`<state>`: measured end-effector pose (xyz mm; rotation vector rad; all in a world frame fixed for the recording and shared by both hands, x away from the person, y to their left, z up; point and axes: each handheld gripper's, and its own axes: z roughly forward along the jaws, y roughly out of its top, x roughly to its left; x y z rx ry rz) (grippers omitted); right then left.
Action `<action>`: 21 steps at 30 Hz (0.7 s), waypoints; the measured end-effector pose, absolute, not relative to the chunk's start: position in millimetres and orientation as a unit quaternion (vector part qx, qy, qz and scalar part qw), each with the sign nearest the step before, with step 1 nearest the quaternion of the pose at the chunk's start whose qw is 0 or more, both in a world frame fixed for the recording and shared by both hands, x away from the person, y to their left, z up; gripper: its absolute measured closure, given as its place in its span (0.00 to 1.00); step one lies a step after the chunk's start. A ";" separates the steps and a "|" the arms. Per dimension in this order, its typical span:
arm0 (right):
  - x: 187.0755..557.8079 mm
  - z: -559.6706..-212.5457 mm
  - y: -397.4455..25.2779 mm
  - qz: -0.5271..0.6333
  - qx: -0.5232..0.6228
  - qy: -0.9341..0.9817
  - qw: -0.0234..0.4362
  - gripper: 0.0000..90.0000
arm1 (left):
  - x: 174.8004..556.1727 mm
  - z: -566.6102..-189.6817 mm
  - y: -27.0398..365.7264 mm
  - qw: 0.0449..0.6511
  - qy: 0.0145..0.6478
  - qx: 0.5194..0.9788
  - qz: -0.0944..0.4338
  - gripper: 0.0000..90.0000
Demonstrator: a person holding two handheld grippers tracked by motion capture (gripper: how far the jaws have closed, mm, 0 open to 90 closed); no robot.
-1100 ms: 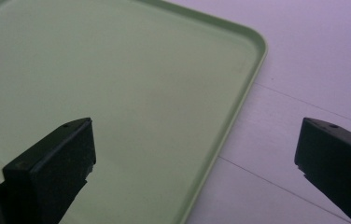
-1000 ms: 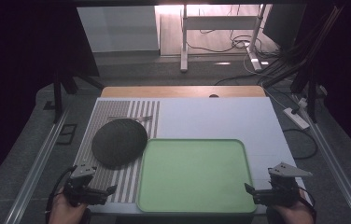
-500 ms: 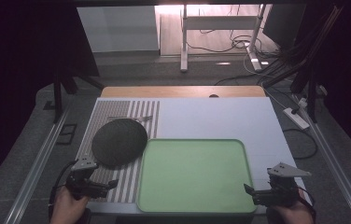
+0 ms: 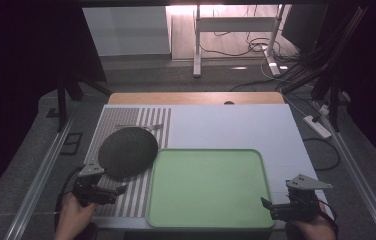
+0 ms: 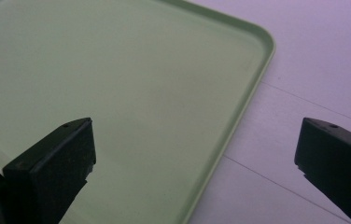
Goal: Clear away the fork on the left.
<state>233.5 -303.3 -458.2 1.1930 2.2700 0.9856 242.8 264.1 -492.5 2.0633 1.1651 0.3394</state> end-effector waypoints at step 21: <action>234.1 -458.6 -302.7 0.347 0.427 0.812 0.194 0.00 | 290.5 -496.0 263.0 0.357 0.476 0.795 0.115 0.00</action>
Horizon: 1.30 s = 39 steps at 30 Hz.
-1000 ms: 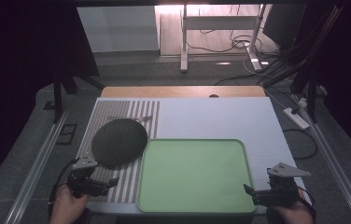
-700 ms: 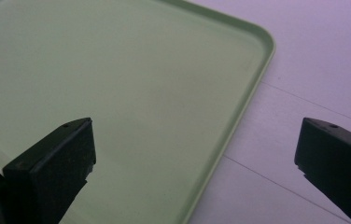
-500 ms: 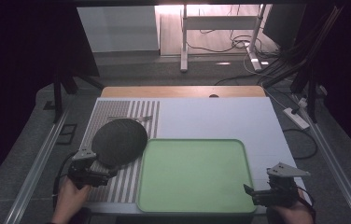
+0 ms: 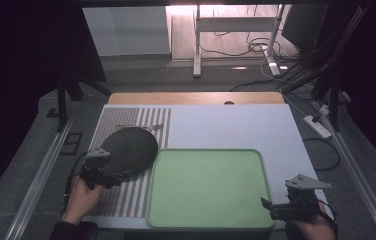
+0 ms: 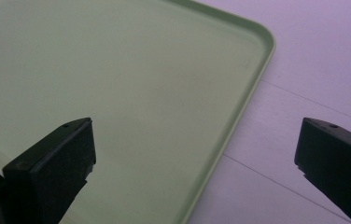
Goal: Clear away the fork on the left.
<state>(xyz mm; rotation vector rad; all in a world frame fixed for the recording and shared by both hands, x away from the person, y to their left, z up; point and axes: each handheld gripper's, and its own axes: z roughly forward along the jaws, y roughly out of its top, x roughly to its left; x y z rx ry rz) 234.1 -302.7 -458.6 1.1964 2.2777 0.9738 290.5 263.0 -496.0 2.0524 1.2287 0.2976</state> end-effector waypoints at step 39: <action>236.2 -459.9 -301.9 0.338 0.428 0.817 0.188 0.00 | 404.3 -499.4 266.7 0.317 0.488 0.802 0.137 0.00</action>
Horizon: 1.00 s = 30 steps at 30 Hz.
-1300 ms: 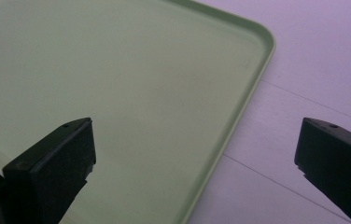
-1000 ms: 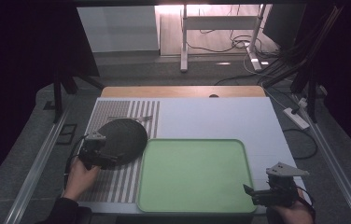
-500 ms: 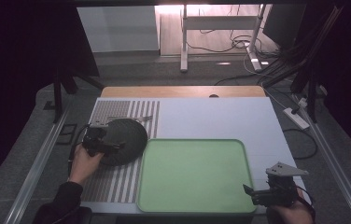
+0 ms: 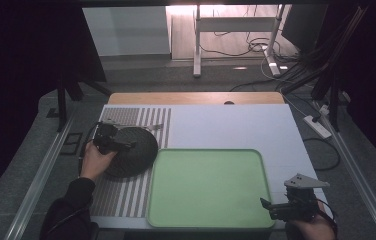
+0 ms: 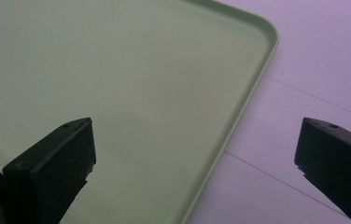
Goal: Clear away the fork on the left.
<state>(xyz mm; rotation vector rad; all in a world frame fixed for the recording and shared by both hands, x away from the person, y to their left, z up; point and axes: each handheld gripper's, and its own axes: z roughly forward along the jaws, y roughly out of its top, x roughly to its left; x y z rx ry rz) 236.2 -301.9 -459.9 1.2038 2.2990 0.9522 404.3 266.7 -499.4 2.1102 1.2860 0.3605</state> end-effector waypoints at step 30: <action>236.2 -460.1 -301.4 0.336 0.423 0.820 0.186 0.00 | 477.8 -502.4 274.1 0.275 0.500 0.809 0.139 0.78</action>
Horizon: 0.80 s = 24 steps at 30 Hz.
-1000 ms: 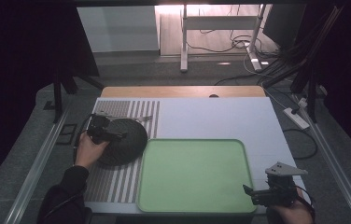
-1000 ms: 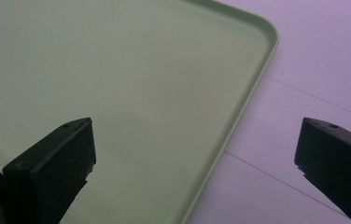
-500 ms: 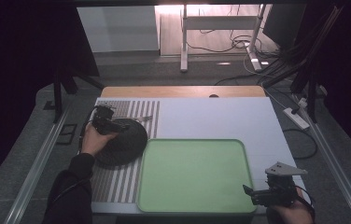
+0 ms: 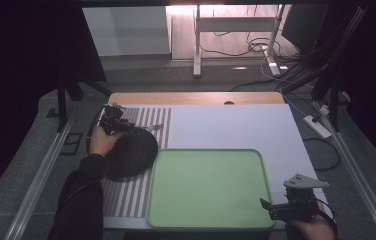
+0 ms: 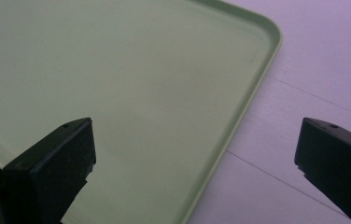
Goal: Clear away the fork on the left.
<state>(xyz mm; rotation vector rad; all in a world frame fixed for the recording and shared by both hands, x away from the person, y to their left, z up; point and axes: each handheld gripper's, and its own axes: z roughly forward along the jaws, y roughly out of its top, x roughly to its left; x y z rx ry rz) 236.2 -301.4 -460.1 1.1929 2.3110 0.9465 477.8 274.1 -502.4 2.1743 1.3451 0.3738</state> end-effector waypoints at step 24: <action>235.9 -460.4 -301.2 0.336 0.419 0.823 0.184 0.00 | 500.4 -524.4 306.7 0.205 0.559 0.796 0.109 0.99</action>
